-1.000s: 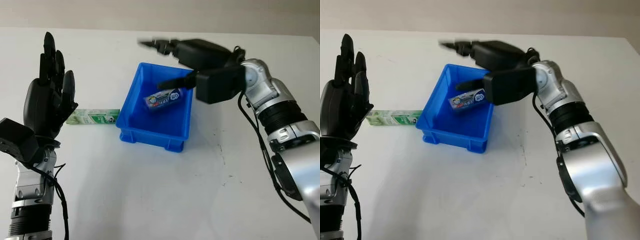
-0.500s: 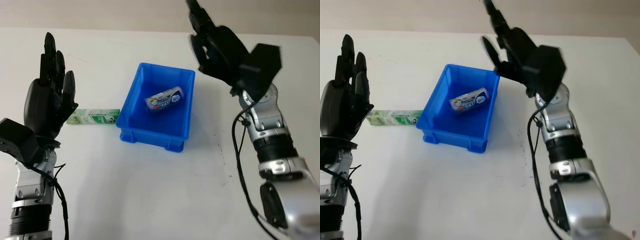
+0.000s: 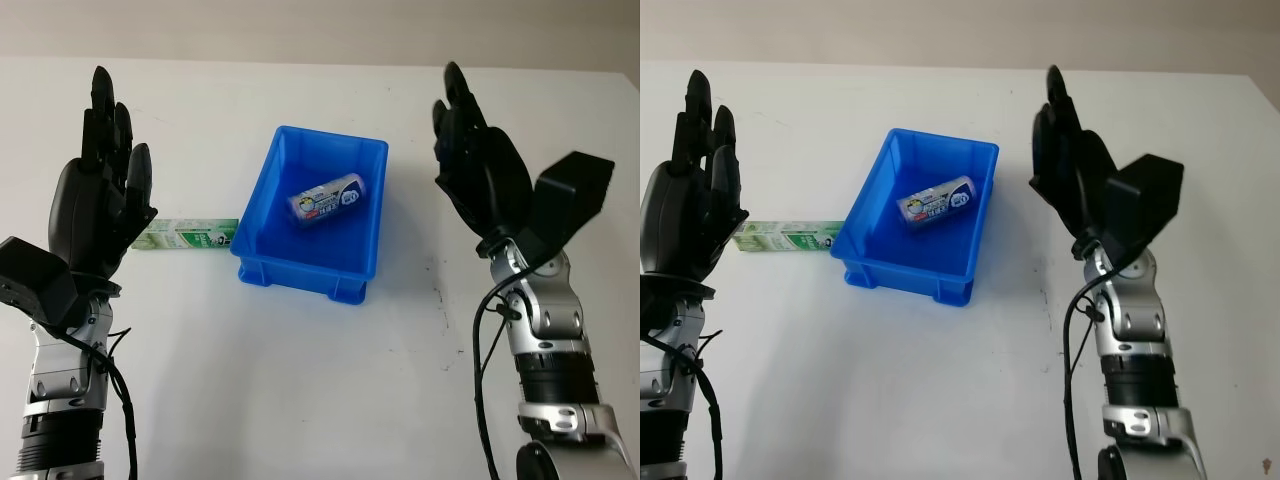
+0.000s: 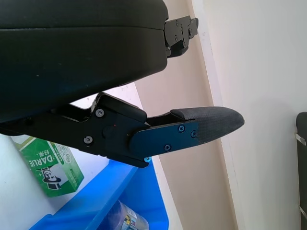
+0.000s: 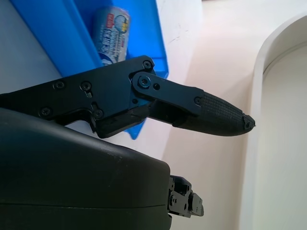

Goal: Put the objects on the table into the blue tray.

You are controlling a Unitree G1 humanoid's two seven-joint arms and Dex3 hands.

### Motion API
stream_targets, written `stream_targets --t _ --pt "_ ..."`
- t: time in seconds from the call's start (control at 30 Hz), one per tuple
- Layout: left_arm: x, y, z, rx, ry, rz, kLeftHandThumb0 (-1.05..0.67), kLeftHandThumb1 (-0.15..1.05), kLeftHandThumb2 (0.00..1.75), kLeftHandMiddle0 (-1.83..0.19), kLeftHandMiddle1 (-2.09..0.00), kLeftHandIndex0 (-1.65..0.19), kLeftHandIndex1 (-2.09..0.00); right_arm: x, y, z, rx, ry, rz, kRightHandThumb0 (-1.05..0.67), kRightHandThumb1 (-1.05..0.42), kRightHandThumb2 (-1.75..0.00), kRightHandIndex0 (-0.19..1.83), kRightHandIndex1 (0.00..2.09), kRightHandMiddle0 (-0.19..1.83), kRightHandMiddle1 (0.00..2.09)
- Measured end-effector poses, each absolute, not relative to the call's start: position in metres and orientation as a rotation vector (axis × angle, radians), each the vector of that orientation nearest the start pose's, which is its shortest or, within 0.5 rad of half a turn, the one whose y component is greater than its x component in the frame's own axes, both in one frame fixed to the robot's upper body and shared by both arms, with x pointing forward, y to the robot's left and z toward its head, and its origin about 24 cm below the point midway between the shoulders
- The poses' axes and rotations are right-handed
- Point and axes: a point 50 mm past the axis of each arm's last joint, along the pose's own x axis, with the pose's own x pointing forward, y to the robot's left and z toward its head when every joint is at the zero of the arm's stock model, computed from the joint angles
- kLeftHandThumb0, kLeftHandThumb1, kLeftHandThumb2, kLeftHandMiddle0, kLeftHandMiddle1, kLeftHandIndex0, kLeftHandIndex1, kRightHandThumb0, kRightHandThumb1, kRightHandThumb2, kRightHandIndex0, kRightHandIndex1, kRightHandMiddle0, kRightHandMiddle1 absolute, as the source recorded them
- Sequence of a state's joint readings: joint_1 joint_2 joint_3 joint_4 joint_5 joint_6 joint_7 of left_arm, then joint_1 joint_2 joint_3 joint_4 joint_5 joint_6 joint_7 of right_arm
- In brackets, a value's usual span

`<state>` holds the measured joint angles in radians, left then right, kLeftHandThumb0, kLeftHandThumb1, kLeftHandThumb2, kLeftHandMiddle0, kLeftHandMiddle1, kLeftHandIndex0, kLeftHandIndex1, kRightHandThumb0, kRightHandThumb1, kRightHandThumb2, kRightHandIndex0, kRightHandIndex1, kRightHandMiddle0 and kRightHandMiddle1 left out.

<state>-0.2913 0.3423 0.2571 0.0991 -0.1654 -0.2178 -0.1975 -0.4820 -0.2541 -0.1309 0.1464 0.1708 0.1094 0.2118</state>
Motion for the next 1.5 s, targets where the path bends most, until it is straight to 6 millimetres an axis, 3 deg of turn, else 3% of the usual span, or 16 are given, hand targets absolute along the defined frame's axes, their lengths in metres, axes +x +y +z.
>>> stream_targets --t 0.53,0.67,0.9,1.2,1.3,1.5 --pt "0.292 0.248 0.149 0.232 -0.432 -0.003 -0.79 1.05 0.57 0.19 0.0 0.19 0.0 0.331 -0.195 0.143 -0.069 -0.21 0.098 -0.81 -1.05 -0.8 -0.19 0.0 -0.19 0.0" --pt "0.292 0.257 0.155 0.418 -0.407 0.0 -0.77 1.05 0.46 0.14 -0.05 0.14 -0.04 0.331 -0.193 0.141 -0.072 -0.204 0.1 -0.8 -1.05 -0.81 -0.19 0.0 -0.19 0.0" --pt "0.295 0.277 0.175 0.695 -0.307 -0.007 -0.82 1.03 0.08 0.07 -0.06 0.05 -0.07 0.331 -0.19 0.14 -0.065 -0.203 0.116 -0.79 -1.05 -0.82 -0.19 0.0 -0.19 0.0" --pt "0.307 0.281 0.222 1.168 -0.184 -0.117 -0.95 0.94 0.05 0.15 -0.03 0.14 -0.02 0.331 -0.19 0.14 -0.065 -0.202 0.121 -0.79 -1.05 -0.84 -0.19 0.0 -0.19 0.0" --pt "0.313 0.276 0.224 1.265 -0.116 -0.174 -0.96 0.91 0.04 0.15 -0.04 0.15 -0.03 0.331 -0.191 0.14 -0.063 -0.201 0.123 -0.78 -1.05 -0.85 -0.19 0.0 -0.19 0.0" --pt "0.326 0.269 0.222 1.338 -0.043 -0.244 -0.79 0.81 0.03 0.03 -0.08 0.04 -0.08 0.331 -0.192 0.139 -0.056 -0.198 0.131 -0.79 -1.05 -0.84 -0.19 0.0 -0.19 0.0"
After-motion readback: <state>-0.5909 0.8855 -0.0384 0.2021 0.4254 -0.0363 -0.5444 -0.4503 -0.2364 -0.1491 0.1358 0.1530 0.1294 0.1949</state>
